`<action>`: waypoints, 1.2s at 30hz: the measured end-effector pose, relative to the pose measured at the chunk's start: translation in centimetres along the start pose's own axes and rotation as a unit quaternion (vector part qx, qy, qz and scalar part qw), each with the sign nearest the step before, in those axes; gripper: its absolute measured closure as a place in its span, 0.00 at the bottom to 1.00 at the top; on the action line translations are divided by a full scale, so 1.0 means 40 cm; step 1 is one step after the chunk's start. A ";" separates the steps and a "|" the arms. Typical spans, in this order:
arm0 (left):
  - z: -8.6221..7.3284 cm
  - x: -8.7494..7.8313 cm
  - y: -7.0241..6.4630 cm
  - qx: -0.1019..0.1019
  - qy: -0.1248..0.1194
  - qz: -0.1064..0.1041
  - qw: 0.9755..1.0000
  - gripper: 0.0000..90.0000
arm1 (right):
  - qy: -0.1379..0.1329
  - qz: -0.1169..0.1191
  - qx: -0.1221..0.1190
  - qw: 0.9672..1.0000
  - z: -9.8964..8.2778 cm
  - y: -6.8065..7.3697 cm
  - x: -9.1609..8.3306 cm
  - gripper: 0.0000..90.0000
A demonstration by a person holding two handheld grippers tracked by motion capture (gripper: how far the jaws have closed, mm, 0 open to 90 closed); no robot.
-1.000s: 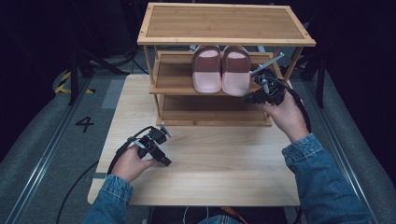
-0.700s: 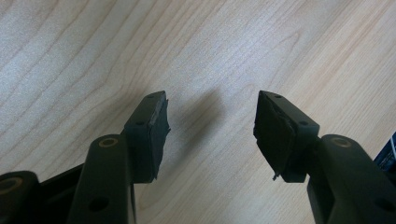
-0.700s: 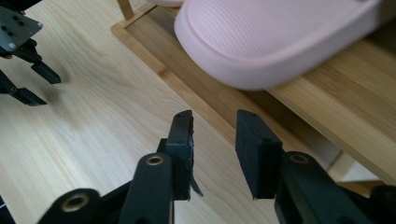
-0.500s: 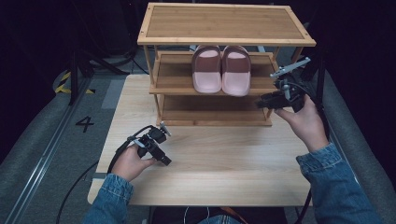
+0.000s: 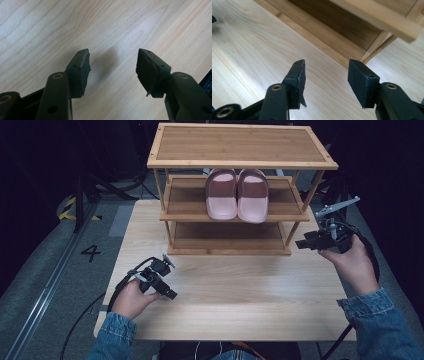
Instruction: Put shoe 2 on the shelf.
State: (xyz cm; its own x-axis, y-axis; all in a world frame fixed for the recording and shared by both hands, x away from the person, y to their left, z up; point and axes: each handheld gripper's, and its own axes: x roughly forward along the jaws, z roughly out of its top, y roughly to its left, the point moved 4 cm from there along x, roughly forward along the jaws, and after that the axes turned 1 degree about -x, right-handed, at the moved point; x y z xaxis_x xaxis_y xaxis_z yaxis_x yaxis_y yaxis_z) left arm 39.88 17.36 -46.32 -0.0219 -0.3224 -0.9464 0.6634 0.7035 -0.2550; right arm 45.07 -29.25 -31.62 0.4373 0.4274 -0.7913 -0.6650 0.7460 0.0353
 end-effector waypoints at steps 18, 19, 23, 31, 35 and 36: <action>-0.057 -0.013 0.042 -0.020 -0.014 0.041 0.999 0.42 | 0.029 0.003 0.033 0.999 -0.148 -0.078 0.097 0.43; -0.057 -0.014 0.044 -0.017 -0.016 0.043 0.999 0.42 | 0.036 0.005 0.035 0.999 -0.160 -0.080 0.110 0.43; -0.057 -0.013 0.048 -0.020 -0.016 0.041 0.999 0.42 | 0.062 0.000 0.026 0.998 -0.199 -0.087 0.156 0.42; -0.055 -0.007 0.055 -0.024 -0.015 0.038 0.999 0.42 | 0.077 0.006 0.053 0.996 -0.250 -0.088 0.217 0.43; -0.056 -0.008 0.057 -0.024 -0.013 0.036 0.999 0.42 | 0.077 0.001 0.060 0.995 -0.266 -0.088 0.233 0.42; -0.057 -0.007 0.057 -0.027 -0.012 0.035 0.999 0.42 | 0.077 0.000 0.059 0.995 -0.269 -0.087 0.237 0.42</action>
State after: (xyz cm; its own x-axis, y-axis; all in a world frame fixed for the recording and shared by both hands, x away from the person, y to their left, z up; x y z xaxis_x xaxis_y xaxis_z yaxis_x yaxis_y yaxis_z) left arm 39.70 20.50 -47.09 0.0419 -0.2865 -0.9572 0.6218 0.7574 -0.1995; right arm 45.01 -33.29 -45.83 0.3338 0.3503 -0.8751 -0.5850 0.8049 0.0990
